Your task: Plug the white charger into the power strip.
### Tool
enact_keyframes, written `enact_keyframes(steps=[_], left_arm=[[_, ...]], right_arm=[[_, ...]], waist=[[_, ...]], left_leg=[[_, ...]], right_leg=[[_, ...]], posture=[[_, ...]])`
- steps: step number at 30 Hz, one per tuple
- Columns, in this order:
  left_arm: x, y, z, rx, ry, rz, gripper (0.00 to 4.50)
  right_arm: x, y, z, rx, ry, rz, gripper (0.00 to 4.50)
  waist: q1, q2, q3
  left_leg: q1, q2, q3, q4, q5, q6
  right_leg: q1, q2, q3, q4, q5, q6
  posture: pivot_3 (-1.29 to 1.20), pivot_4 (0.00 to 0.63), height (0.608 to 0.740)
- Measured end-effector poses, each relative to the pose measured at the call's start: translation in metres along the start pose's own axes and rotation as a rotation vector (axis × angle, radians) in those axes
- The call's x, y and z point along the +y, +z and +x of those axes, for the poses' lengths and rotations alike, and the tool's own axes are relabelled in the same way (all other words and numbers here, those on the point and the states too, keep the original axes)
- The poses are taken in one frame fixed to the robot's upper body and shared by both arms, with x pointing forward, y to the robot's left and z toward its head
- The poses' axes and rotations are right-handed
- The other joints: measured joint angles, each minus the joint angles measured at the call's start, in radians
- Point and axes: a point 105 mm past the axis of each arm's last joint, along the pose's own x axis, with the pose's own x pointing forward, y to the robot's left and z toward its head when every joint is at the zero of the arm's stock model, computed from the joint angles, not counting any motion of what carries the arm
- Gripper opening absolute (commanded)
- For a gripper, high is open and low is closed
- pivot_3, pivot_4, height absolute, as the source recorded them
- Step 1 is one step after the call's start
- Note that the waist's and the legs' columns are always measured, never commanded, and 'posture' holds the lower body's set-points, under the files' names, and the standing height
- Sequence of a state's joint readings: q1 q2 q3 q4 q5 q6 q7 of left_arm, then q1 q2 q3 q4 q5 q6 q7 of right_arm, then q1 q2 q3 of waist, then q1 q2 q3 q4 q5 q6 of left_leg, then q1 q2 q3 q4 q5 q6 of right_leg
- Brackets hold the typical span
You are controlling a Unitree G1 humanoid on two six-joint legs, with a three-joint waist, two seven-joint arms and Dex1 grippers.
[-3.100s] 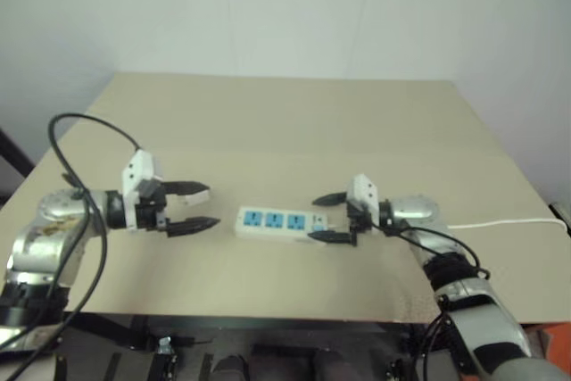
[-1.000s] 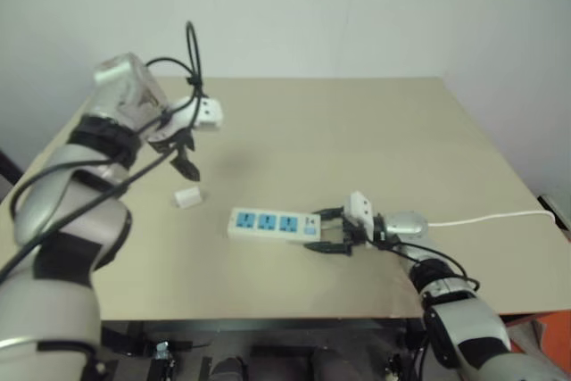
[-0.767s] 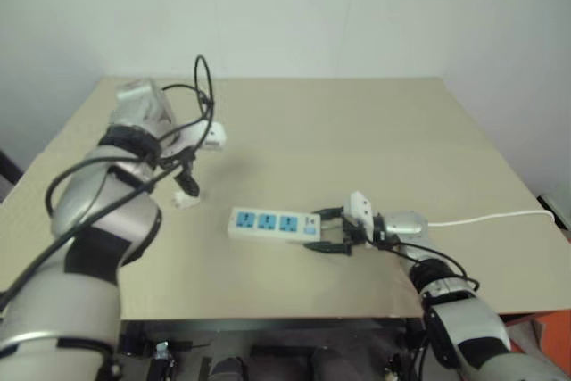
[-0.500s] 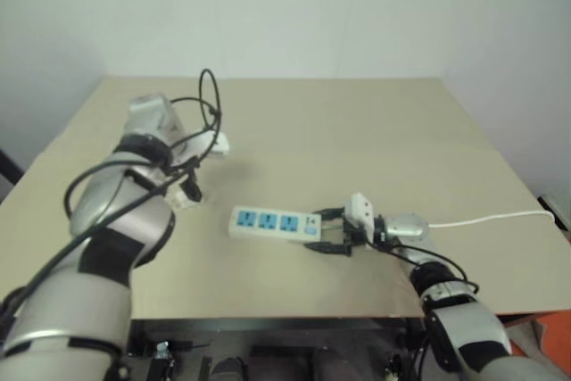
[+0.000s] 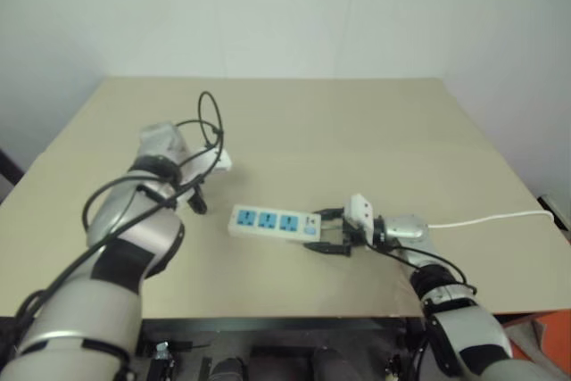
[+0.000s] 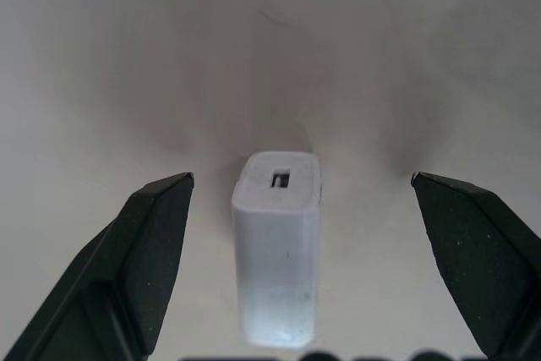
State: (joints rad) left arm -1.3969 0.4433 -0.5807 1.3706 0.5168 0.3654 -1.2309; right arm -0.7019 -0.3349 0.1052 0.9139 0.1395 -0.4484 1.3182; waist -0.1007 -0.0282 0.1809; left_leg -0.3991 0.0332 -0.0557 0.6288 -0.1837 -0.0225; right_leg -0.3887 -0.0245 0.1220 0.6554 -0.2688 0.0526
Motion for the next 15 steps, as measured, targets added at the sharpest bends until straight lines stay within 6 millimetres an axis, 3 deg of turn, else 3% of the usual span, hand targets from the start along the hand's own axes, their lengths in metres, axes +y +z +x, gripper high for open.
enact_keyframes(steps=[6,15], left_arm=[[-0.0013,0.0031,0.0023,-0.01,0.002,0.0,4.5],[-0.0033,0.0007,0.0051,-0.001,-0.011,0.002,1.9]], right_arm=[[0.0,0.0002,0.0007,0.003,-0.001,0.002,3.4],[0.0001,0.0,0.0006,0.009,-0.003,0.009,3.4]], waist=[[-0.001,0.0,0.0],[0.0,0.0,0.0]], left_leg=[[0.001,0.0,0.0,0.0,0.0,0.0],[0.001,0.0,0.0,0.0,0.0,0.0]], right_leg=[[0.0,0.0,0.0,0.0,0.0,0.0],[0.0,0.0,0.0,0.001,0.0,0.0]], posture=[[0.0,0.15,0.74],[0.0,0.15,0.74]])
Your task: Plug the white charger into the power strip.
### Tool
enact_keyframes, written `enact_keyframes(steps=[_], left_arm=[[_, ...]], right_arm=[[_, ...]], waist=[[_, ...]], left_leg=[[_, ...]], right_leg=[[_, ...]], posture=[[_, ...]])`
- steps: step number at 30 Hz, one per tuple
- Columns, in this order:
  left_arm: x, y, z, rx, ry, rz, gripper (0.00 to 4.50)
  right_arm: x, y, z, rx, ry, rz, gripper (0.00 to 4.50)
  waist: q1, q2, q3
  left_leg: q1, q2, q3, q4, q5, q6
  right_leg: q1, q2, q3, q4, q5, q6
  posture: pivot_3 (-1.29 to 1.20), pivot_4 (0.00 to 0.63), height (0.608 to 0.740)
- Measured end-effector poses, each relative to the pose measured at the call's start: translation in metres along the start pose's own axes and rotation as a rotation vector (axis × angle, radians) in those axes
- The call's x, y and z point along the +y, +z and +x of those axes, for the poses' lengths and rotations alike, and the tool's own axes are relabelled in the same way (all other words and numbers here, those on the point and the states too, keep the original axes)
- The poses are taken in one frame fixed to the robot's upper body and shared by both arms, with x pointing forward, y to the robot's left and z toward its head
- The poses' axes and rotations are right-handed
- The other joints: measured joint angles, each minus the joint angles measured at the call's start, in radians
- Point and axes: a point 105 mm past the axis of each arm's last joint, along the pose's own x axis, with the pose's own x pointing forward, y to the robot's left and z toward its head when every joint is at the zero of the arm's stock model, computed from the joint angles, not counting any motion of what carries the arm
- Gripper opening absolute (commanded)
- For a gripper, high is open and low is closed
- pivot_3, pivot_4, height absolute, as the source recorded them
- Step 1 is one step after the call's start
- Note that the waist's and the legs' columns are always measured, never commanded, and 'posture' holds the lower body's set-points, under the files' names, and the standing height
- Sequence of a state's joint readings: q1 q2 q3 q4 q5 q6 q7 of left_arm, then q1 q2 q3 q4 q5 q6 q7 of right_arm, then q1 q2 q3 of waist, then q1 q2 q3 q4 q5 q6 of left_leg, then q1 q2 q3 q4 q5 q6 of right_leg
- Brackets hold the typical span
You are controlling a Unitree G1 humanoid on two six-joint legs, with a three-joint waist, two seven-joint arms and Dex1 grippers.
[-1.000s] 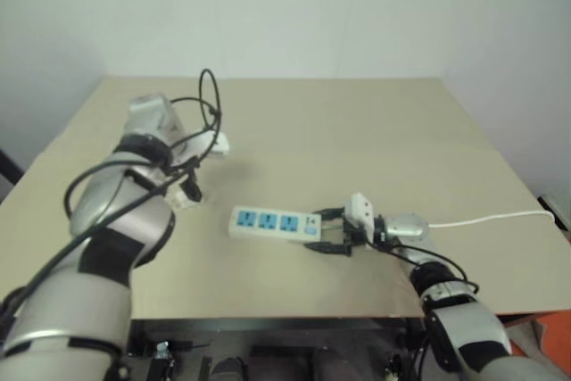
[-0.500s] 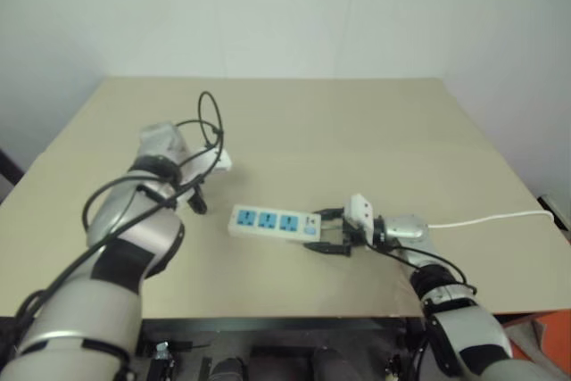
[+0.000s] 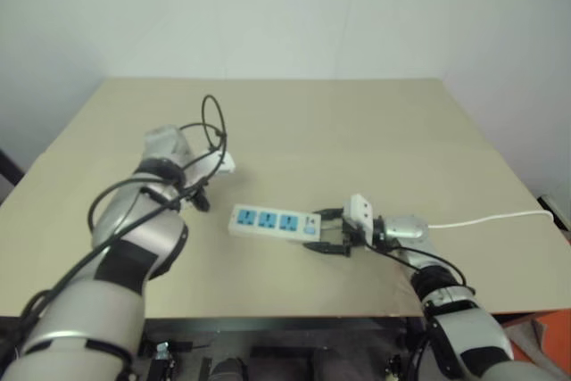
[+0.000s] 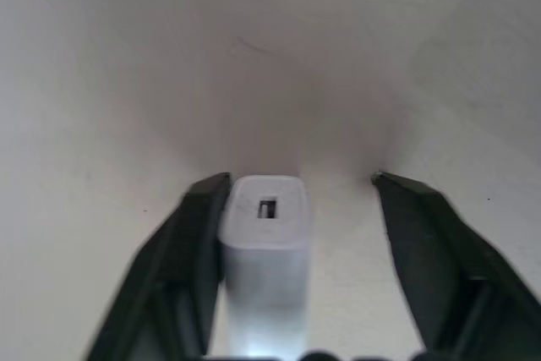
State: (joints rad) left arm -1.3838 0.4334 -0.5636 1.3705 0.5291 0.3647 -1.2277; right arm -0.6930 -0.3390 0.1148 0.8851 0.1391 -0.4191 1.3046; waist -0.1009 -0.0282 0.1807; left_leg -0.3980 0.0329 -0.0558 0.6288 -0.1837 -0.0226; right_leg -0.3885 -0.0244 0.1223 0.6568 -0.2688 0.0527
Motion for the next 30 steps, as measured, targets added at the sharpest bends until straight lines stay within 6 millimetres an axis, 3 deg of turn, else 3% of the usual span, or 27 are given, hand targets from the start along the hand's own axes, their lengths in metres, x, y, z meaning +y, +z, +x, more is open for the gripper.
enact_keyframes(steps=[3,14,18,22,24,26,30], left_arm=[[0.0,-0.001,0.001,0.007,0.005,-0.002,1.07],[0.004,0.001,-0.003,-0.048,0.019,0.006,1.07],[0.007,0.039,-0.028,-0.343,-0.015,-0.044,1.07],[0.0,0.088,-0.083,-0.785,-0.127,0.004,1.07],[-0.011,0.097,-0.103,-0.961,-0.228,0.062,1.07],[-0.021,0.093,-0.102,-1.038,-0.308,0.061,1.07],[-0.036,0.079,-0.077,-1.187,-0.462,-0.087,1.07]], right_arm=[[0.0,0.0,0.001,0.002,0.002,0.002,3.4],[0.0,0.0,0.0,0.006,0.003,-0.001,3.4],[-0.001,0.0,-0.002,0.011,0.006,-0.003,3.4],[0.0,0.001,-0.001,0.014,0.023,0.001,3.4],[0.0,0.0,-0.001,0.019,0.033,0.018,3.4],[0.0,0.0,0.0,0.025,0.045,0.04,3.4],[-0.002,0.0,-0.004,0.045,0.057,0.067,3.4]], waist=[[0.0,0.0,0.0],[0.0,0.0,0.0],[0.002,-0.001,0.0],[0.001,-0.001,0.0],[0.0,0.001,-0.001],[-0.001,0.003,-0.002],[0.001,0.004,-0.002]], left_leg=[[0.001,0.0,0.0,0.0,0.0,0.0],[0.001,0.0,0.0,0.0,0.0,0.0],[-0.001,0.0,0.0,0.0,0.0,0.0],[0.0,0.0,0.001,0.0,0.0,0.0],[0.0,0.0,0.001,-0.001,0.0,0.0],[0.001,0.0,0.001,-0.001,0.0,0.0],[0.001,0.0,0.0,0.001,0.0,0.0]], right_leg=[[0.0,0.0,0.0,0.001,0.0,0.0],[0.001,0.0,0.001,0.0,0.0,0.0],[0.0,0.0,0.0,-0.001,0.0,0.0],[0.0,-0.001,0.0,-0.001,0.0,0.0],[0.0,-0.001,0.0,0.0,0.0,0.0],[0.0,-0.001,0.0,0.001,0.0,0.0],[0.0,-0.001,0.0,0.002,0.0,0.0]], posture=[[0.0,0.15,0.74],[0.0,0.15,0.74],[0.0,0.15,0.74],[0.0,0.15,0.74],[0.0,0.15,0.74],[0.0,0.15,0.74],[0.0,0.15,0.74]])
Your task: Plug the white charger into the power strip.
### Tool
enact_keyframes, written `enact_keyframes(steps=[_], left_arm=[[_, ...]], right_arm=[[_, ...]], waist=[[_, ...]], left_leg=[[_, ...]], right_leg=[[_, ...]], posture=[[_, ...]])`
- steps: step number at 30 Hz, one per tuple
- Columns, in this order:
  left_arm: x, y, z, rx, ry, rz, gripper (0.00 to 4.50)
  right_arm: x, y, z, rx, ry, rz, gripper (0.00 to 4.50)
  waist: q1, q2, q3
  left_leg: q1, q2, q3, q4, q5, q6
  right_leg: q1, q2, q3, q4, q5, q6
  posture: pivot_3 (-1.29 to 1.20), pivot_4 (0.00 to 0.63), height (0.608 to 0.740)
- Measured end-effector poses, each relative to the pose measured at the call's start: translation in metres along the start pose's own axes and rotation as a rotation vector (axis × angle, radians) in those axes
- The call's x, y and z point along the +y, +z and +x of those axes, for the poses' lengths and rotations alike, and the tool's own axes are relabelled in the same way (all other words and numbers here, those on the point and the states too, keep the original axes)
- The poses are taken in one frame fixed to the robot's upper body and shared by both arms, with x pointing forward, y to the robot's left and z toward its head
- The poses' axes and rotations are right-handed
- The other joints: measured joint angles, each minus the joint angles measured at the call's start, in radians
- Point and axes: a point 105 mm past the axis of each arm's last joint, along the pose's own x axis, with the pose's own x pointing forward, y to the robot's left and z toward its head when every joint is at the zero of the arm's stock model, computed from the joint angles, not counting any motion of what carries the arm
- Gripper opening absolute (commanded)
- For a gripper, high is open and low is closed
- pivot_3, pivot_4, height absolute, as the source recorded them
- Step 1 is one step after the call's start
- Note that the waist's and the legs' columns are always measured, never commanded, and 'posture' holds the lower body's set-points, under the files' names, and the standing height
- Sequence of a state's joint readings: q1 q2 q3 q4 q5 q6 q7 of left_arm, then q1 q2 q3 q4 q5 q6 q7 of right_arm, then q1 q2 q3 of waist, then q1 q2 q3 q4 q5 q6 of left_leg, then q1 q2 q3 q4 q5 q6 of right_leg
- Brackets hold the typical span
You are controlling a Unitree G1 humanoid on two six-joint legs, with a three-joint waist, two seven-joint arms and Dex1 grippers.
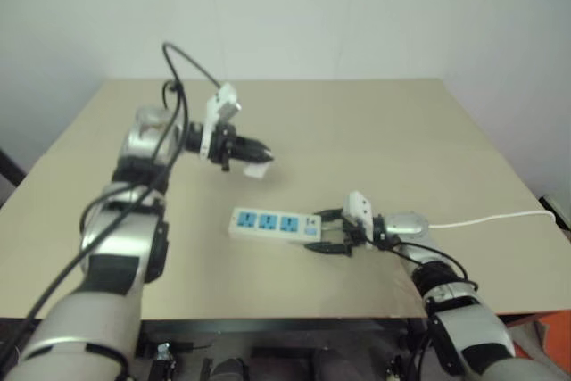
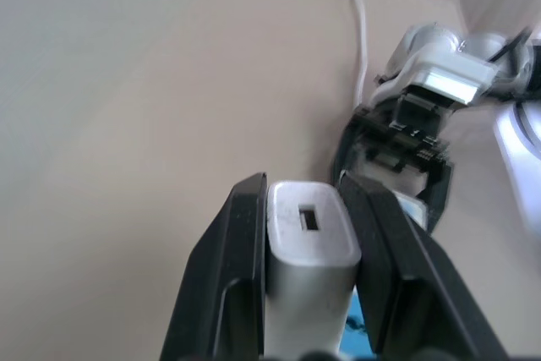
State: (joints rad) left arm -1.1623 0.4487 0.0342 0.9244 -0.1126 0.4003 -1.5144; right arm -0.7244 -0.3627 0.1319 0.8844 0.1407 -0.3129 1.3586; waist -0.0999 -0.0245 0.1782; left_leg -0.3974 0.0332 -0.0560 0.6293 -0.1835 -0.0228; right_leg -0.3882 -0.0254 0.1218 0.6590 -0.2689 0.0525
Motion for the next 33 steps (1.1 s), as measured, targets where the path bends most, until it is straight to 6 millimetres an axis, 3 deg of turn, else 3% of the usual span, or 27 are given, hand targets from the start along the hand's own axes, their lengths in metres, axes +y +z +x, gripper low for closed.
enact_keyframes(steps=[3,7,11,16,21,33], left_arm=[[-0.008,-0.008,0.001,-0.177,-0.051,-0.036,1.07],[-0.014,-0.012,0.0,-0.21,-0.095,-0.067,1.07],[-0.026,-0.017,0.008,-0.198,-0.202,-0.114,1.07],[-0.04,-0.046,0.016,-0.102,-0.276,-0.035,1.07],[-0.047,-0.041,0.028,-0.171,-0.335,0.056,1.07],[-0.047,-0.053,0.04,-0.228,-0.348,0.04,1.07]], right_arm=[[-0.002,0.0,-0.003,0.016,0.011,0.012,3.4],[-0.003,0.0,-0.003,0.025,0.021,0.021,3.4],[-0.003,-0.001,-0.003,0.032,0.028,0.032,3.4],[-0.004,-0.002,-0.004,0.035,0.027,0.032,3.4],[-0.004,-0.001,-0.004,0.036,0.026,0.026,3.4],[-0.002,-0.001,-0.004,0.033,0.022,0.009,3.4]], waist=[[0.004,0.0,0.0],[0.005,0.0,0.0],[0.002,0.0,0.0],[0.004,0.0,-0.001],[0.008,0.0,-0.001],[0.006,0.0,-0.001]], left_leg=[[-0.001,-0.001,0.0,0.002,0.0,0.0],[-0.001,-0.001,0.0,0.003,0.0,0.0],[0.0,-0.001,0.0,0.003,0.0,0.0],[0.0,-0.001,0.0,0.003,0.0,0.0],[0.0,-0.001,0.0,0.004,0.0,0.0],[-0.001,-0.001,0.0,0.003,0.0,0.0]], right_leg=[[0.0,-0.001,-0.001,0.0,0.0,-0.001],[0.001,-0.001,-0.001,0.0,0.0,0.0],[0.001,-0.001,-0.001,0.0,0.0,0.0],[0.002,-0.001,0.0,0.0,0.0,-0.001],[0.002,-0.001,0.0,0.0,0.0,0.0],[0.002,-0.001,0.0,-0.002,0.0,0.0]], posture=[[0.0,0.15,0.74],[0.0,0.15,0.74],[0.0,0.15,0.74],[0.0,0.15,0.74],[0.0,0.15,0.74],[0.0,0.15,0.74]])
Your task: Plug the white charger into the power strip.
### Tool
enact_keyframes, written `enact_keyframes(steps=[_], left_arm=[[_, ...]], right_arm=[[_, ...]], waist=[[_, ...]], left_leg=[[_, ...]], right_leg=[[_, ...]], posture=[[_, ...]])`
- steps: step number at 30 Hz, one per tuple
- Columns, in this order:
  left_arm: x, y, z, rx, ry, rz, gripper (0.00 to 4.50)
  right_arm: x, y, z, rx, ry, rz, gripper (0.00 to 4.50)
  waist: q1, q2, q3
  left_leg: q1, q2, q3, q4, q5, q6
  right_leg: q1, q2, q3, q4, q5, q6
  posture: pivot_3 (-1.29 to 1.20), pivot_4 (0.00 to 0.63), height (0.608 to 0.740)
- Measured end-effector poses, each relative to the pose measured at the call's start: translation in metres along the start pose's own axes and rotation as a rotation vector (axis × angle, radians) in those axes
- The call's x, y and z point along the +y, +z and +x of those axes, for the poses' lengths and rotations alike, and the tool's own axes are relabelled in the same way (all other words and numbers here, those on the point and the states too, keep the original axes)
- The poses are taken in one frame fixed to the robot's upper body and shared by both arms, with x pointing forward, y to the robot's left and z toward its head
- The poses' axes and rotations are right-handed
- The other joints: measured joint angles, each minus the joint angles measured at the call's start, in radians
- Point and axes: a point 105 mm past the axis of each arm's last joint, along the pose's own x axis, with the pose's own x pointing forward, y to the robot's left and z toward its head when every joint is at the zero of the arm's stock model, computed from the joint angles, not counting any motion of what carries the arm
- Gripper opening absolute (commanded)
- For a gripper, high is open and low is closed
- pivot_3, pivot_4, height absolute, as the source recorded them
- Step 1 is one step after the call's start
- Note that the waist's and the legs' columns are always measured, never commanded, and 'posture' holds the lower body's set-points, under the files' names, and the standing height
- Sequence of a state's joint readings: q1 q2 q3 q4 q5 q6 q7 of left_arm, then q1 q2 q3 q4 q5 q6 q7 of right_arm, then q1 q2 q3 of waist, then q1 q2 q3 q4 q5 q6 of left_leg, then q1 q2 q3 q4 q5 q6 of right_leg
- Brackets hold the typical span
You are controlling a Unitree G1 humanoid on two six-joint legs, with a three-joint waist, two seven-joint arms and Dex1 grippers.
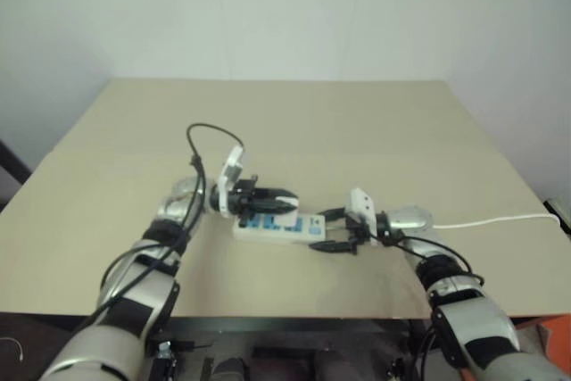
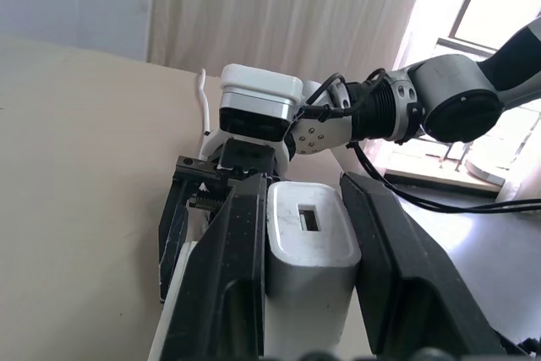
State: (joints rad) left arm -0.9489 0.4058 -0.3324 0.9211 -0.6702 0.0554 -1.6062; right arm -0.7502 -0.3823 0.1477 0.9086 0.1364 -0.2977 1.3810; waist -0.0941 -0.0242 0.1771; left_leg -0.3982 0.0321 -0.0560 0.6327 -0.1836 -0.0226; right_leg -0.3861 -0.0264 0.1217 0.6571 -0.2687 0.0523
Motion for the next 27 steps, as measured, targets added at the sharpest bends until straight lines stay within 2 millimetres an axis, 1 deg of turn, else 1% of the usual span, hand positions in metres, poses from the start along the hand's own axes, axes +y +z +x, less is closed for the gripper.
enact_keyframes(steps=[3,10,18,27], left_arm=[[0.001,-0.005,0.002,0.013,0.001,0.002,1.07],[0.006,-0.004,0.013,0.024,-0.013,0.02,1.07],[0.008,-0.016,0.015,0.04,0.001,-0.013,1.07],[0.01,-0.018,0.015,0.055,0.01,0.0,1.07]], right_arm=[[0.001,0.0,0.0,-0.001,-0.005,-0.006,3.4],[0.003,0.0,0.0,-0.005,-0.01,-0.016,3.4],[0.005,0.0,0.001,-0.01,-0.026,-0.025,3.4],[0.006,0.0,0.001,-0.008,-0.027,-0.017,3.4]], waist=[[0.001,0.0,0.0],[-0.001,0.0,0.0],[-0.002,0.0,0.0],[-0.002,-0.001,-0.001]], left_leg=[[0.0,0.0,0.0,0.0,0.0,0.0],[0.0,0.0,0.0,-0.001,0.0,0.0],[0.0,0.0,0.0,-0.001,0.0,0.001],[0.0,0.0,0.0,-0.001,0.0,0.001]], right_leg=[[0.0,0.0,0.0,0.0,0.0,0.0],[0.0,0.0,0.0,-0.001,0.0,0.0],[0.0,0.001,0.0,-0.001,0.0,0.0],[0.0,0.001,0.0,-0.001,0.0,0.0]], posture=[[0.0,0.15,0.74],[0.0,0.15,0.74],[0.0,0.15,0.74],[0.0,0.15,0.74]])
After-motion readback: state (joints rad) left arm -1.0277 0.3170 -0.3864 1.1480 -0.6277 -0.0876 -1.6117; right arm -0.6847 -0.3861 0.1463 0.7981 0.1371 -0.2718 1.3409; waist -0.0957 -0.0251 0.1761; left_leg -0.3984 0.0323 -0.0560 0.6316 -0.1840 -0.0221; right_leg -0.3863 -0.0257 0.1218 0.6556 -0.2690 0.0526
